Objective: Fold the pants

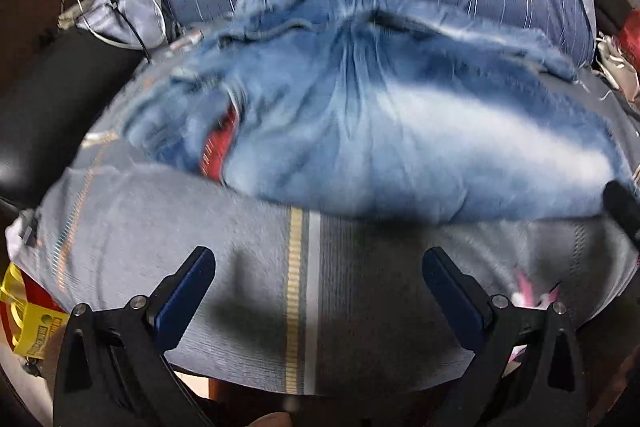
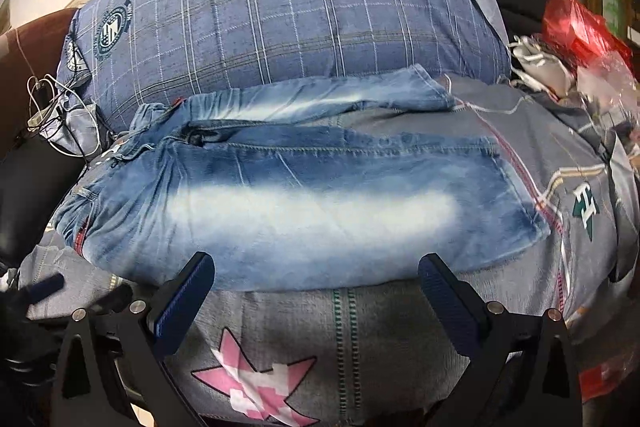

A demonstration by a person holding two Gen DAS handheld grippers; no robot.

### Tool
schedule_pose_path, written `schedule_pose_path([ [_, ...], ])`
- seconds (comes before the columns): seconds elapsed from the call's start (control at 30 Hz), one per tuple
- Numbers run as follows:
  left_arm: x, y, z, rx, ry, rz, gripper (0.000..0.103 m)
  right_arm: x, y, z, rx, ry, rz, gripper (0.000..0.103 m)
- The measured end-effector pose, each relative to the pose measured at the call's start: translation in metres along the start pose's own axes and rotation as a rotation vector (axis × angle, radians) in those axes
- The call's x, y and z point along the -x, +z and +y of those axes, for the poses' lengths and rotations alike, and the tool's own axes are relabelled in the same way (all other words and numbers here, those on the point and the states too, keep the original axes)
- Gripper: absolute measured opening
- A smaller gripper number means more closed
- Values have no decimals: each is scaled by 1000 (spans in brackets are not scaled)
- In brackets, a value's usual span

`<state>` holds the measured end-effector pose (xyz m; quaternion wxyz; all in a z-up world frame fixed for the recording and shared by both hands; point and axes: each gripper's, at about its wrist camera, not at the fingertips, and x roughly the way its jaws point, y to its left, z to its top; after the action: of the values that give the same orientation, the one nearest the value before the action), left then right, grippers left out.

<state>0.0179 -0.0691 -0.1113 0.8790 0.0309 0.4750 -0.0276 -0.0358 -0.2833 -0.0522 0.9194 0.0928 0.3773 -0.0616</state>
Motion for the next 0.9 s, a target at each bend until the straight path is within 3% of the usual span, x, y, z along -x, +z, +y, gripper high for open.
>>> schedule_pose_path([
  [0.1, -10, -7, -6, -23, 22, 11, 103, -1, -1, -5, -17, -5, 2, 103],
  [0.2, -9, -12, -6, -13, 21, -25, 103, -2, -1, -9, -30, -8, 0, 103],
  [0.37, -11, -16, 2, 25, -43, -27, 103, -4, 0, -14, -41, -6, 1, 103],
  [0.5, -10, -16, -3, -29, -32, -18, 103, -5, 4, -23, -54, -7, -7, 103],
  [0.53, -9, -12, -3, -49, -52, 5, 100, -5, 6, -27, -61, -10, -11, 103],
  [0.57, -5, -7, 0, -60, -98, 10, 85, -5, 9, -33, -70, -13, -14, 103],
  [0.63, 8, 5, 11, -45, -157, -17, 72, -4, 14, -47, -87, -19, -16, 103],
  [0.73, 32, 34, 47, 43, -232, -105, 73, -2, 22, -75, -118, -54, -22, 103],
  [0.9, 21, 92, 117, 112, -199, -151, 82, -13, 33, -131, -177, -43, 40, 103],
])
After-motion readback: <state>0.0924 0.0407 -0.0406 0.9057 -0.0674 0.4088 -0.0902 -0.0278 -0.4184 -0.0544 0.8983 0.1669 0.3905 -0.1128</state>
